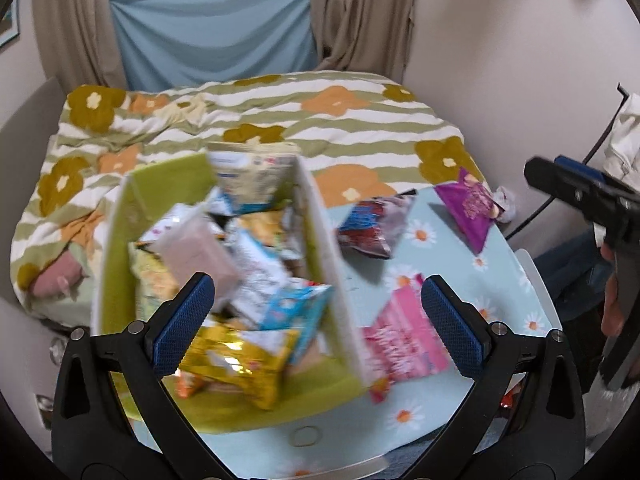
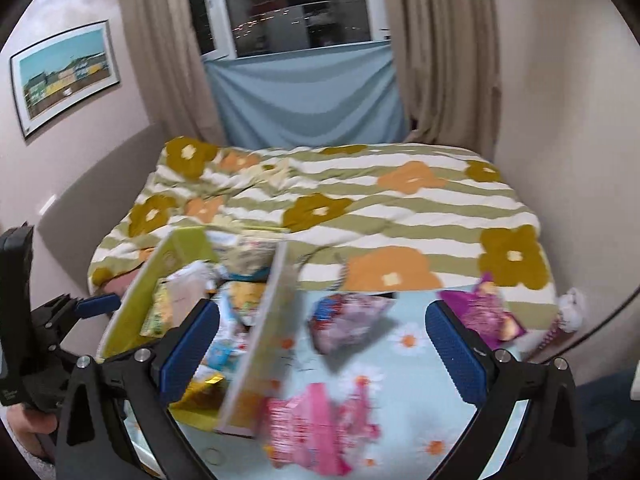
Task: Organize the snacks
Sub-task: 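Move both grippers back from the box toward the remaining snacks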
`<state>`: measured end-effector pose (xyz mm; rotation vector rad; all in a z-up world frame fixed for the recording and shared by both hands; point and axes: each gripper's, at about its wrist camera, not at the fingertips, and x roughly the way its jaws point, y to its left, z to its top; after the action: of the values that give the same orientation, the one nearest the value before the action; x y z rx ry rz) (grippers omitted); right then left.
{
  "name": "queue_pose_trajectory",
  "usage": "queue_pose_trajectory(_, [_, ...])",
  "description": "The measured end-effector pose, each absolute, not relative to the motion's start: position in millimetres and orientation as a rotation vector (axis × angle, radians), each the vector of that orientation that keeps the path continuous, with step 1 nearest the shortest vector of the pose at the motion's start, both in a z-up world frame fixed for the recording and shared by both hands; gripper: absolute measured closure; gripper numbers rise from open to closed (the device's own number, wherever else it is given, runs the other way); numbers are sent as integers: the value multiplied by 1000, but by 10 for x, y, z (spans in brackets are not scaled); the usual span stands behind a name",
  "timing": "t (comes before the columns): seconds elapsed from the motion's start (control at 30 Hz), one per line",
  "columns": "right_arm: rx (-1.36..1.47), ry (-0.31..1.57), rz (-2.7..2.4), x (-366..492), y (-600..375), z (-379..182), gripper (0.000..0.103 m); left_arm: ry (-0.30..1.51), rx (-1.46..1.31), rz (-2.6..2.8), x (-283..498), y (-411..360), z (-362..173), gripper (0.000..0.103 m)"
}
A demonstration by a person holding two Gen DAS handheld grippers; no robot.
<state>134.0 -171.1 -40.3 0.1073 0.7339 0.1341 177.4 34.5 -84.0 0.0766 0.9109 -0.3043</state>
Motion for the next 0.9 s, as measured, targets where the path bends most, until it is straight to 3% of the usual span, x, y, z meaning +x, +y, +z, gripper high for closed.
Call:
queue_pose_trajectory(0.4, [75,831,155,1505,-2988,-767,0,1016,39,-215,1817,-815,-1266,0])
queue_pose_trajectory(0.9, [51,946,254,2154,-3589,-1573,0,1058,304,-92,2917,-1469,-1974,0])
